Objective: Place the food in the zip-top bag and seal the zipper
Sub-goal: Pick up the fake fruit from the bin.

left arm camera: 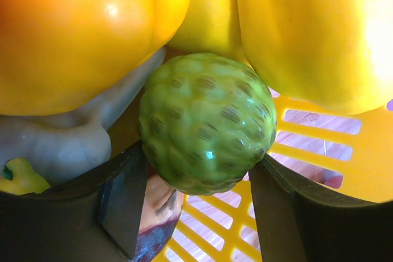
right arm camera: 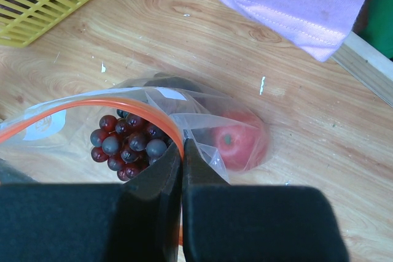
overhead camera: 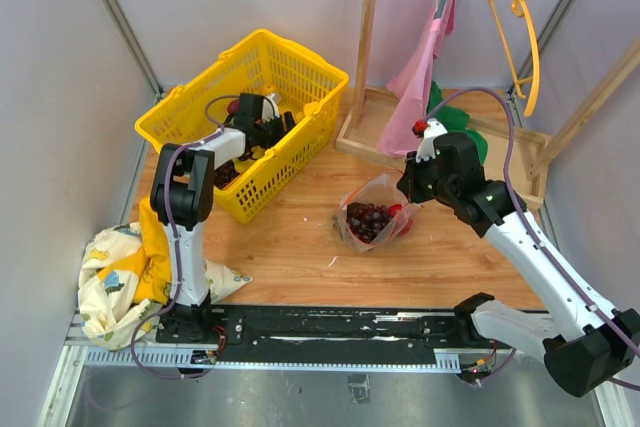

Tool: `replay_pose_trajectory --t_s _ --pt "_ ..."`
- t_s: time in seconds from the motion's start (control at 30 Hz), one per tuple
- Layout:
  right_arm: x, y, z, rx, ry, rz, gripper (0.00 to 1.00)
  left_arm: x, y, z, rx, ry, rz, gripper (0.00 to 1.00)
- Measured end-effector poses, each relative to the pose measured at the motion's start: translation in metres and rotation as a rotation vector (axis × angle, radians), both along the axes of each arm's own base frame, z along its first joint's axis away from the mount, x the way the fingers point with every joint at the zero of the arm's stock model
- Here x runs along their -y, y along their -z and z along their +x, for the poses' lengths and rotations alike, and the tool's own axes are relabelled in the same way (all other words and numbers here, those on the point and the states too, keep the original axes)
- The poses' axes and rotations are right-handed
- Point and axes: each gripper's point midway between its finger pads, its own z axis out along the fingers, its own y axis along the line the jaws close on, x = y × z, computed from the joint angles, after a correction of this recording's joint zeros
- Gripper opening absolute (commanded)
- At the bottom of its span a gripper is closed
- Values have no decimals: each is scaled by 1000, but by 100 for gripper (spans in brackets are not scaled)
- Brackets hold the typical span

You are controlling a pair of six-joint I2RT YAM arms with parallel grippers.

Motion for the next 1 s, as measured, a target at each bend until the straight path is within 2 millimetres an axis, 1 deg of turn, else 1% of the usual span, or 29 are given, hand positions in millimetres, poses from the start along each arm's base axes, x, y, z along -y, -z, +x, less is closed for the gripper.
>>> replay_pose_trajectory --t_s 0.17,0.2,0.23,0.3,0.33,0.4,0.43,0.5,0.57,0.63,0.67,0.73,0.77,0.9,1.0 --pt "0 0 0 0 0 0 1 0 0 0 10 6 -10 46" --pt "0 0 0 0 0 0 1 0 0 -1 15 6 -10 41" --pt "0 0 0 0 0 0 1 0 -1 -1 23 6 -9 38" --pt "0 0 0 0 0 0 1 -1 -5 -3 44 7 -9 37" --pt "0 0 0 0 0 0 1 -2 -9 -5 55 8 -8 39" --pt "0 0 0 0 -1 1 1 -3 -17 -8 79 11 -10 48" --pt "0 0 0 -1 -1 0 1 -3 -21 -8 94 12 -12 51" --pt "0 0 0 0 -1 1 1 -3 -30 -8 119 16 -17 52" --pt "0 0 0 0 -1 1 1 -2 -33 -7 130 21 -19 52" --pt "0 0 0 -1 -1 1 1 -2 -31 -8 129 23 -21 55" --pt "0 0 0 0 -1 1 1 -2 -30 -8 133 24 -23 59" --pt "0 0 0 0 -1 1 1 -1 -29 -8 141 24 -26 71" --pt "0 0 0 0 -1 1 1 -1 -28 -8 144 24 -27 73" --pt "0 0 0 0 -1 1 1 1 -24 0 170 21 -38 77" --pt "0 0 0 0 -1 1 1 3 -19 4 186 19 -45 77"
